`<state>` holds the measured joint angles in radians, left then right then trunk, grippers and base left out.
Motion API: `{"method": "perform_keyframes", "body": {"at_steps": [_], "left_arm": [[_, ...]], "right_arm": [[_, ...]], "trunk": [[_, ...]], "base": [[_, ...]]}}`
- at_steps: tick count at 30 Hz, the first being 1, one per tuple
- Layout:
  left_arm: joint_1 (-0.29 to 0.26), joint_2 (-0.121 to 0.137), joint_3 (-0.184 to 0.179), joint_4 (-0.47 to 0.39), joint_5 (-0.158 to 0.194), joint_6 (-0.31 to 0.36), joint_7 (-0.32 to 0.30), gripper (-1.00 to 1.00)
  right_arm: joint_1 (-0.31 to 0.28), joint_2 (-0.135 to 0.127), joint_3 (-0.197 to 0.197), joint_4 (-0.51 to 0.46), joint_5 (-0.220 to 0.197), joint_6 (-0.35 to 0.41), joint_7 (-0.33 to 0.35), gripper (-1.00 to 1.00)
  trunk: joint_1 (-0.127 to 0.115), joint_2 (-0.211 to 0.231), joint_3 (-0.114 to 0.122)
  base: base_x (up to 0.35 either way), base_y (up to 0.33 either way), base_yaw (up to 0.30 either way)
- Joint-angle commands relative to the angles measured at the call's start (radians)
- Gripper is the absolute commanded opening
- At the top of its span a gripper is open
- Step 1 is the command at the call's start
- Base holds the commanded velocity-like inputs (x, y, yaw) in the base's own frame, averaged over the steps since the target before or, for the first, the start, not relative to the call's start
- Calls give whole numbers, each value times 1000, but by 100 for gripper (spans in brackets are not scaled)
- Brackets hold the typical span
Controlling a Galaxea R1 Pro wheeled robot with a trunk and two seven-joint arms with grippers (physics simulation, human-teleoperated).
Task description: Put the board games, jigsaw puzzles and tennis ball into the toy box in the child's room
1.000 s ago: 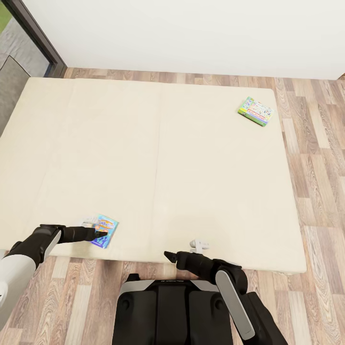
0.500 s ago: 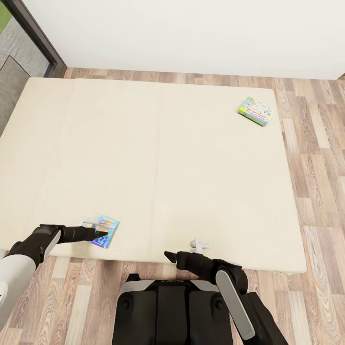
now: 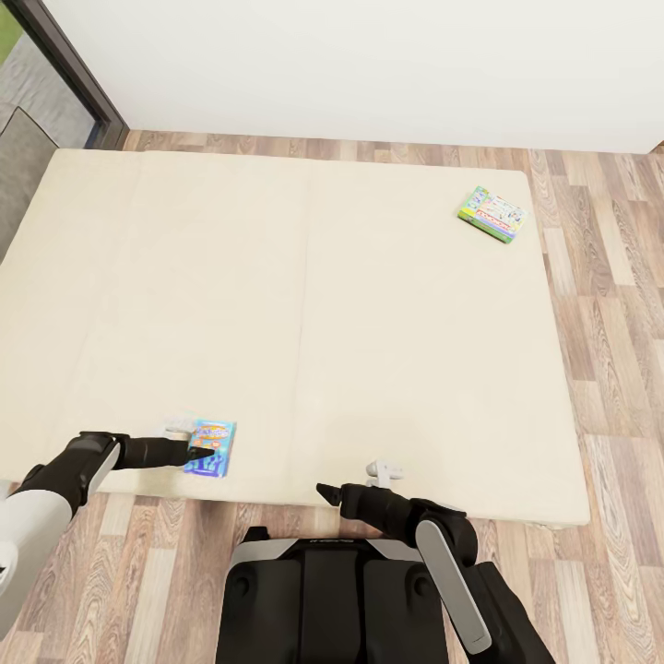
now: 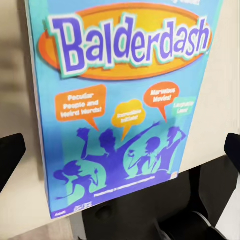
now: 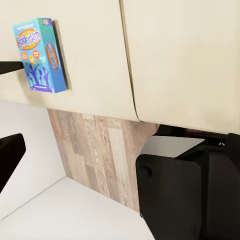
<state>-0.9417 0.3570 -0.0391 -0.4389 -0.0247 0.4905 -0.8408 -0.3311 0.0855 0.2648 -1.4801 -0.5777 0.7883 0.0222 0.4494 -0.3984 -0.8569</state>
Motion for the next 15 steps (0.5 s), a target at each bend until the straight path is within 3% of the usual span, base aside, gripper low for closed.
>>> {"method": "perform_keyframes", "body": {"at_steps": [1,15], "left_arm": [[0,1,-3,-1,-2,4,-4,100],[0,-4,-1,-1,-1,5,9,100]], "right_arm": [[0,0,-1,-1,2,5,2,100],[0,0,-1,-1,1,5,2,100]], "trunk": [[1,-2,-1],[1,-2,-1]], "base": [[0,0,0],[0,0,0]]}}
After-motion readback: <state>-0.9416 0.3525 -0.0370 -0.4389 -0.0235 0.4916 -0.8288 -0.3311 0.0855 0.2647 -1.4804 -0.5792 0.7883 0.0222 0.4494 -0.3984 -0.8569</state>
